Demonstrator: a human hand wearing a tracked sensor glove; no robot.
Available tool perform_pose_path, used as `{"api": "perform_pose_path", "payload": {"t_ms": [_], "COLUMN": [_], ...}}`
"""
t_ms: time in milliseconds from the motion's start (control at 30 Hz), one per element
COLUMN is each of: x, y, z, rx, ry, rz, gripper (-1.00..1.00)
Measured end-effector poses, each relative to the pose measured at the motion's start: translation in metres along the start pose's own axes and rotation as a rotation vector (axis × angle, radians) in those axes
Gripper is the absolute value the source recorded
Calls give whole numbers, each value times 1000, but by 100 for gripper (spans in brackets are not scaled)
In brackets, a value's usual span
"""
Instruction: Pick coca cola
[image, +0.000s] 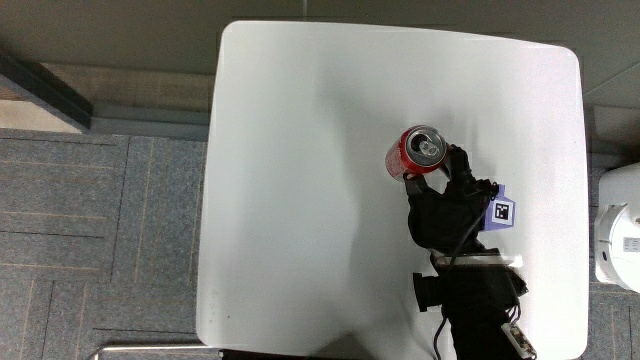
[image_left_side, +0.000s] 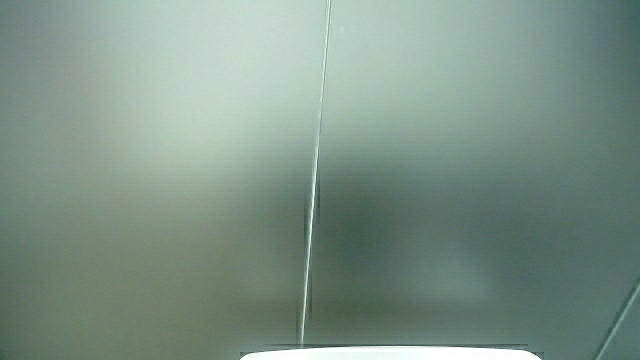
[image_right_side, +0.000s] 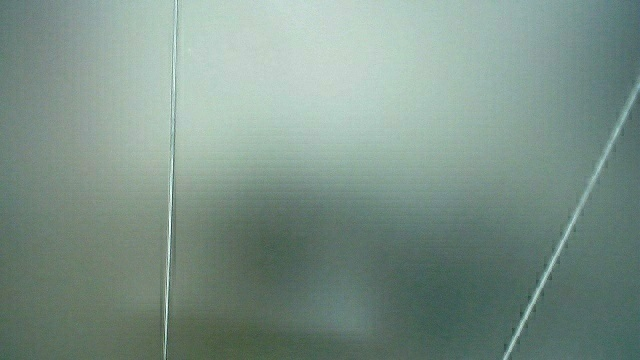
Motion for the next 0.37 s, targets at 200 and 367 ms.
{"api": "perform_pose_path", "payload": {"t_ms": [200, 367], "x": [-9, -47], "y": [5, 6], "z": [-3, -17], "rx": [-11, -33], "ry": [10, 40], "rz": [60, 23], "gripper": [100, 100]}}
